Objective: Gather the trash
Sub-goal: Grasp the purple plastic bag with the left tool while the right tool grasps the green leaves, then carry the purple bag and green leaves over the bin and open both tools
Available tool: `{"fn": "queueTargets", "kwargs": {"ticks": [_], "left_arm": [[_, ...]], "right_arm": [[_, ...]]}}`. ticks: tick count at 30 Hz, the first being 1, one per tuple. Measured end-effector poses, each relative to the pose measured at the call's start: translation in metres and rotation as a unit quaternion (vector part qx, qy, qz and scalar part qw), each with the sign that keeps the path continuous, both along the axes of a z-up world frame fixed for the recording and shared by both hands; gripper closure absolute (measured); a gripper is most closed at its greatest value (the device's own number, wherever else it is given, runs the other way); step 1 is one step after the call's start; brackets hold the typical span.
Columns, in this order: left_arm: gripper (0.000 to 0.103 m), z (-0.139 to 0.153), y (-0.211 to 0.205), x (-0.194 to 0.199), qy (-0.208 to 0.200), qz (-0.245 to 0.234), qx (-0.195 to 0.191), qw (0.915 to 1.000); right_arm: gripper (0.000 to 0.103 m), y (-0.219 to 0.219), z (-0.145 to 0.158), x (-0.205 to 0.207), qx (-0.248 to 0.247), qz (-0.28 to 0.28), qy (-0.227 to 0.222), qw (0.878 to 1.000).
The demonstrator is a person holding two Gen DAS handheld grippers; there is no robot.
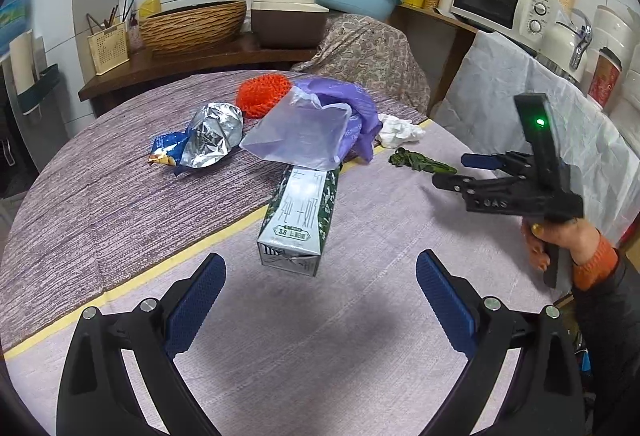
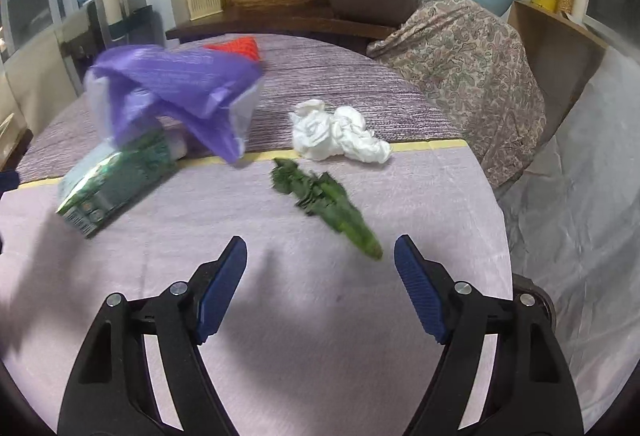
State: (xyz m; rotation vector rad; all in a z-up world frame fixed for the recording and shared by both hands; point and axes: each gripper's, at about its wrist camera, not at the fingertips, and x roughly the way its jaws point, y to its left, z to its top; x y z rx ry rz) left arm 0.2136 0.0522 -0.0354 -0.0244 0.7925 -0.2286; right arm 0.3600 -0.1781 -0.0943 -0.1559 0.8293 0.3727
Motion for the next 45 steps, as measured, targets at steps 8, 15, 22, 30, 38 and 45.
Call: {"fn": "queueTargets", "kwargs": {"ticks": [8, 15, 22, 30, 38, 45], "left_arm": [[0.008, 0.011, 0.002, 0.031, -0.013, -0.003, 0.014, 0.9998], [0.008, 0.014, -0.002, 0.069, -0.020, 0.002, 0.047, 0.9987], [0.006, 0.014, -0.019, 0.098, -0.021, -0.021, 0.076, 0.9967], [0.041, 0.006, -0.030, 0.113, -0.013, -0.028, 0.108, 0.9937], [0.066, 0.016, -0.019, 0.107, -0.024, -0.014, 0.074, 0.9969], [0.069, 0.036, -0.008, 0.089, -0.053, 0.007, 0.040, 0.9978]], "right_arm": [[0.037, 0.010, -0.021, 0.033, -0.010, 0.012, 0.024, 1.000], [0.086, 0.013, -0.017, 0.029, -0.017, 0.023, 0.019, 0.999], [0.091, 0.008, -0.016, 0.014, -0.010, 0.023, 0.014, 1.000], [0.092, 0.004, -0.017, 0.000, -0.003, 0.021, 0.006, 1.000], [0.092, 0.002, -0.013, -0.006, 0.023, 0.010, -0.008, 1.000], [0.092, 0.002, -0.004, -0.019, 0.039, 0.009, -0.030, 0.999]]}}
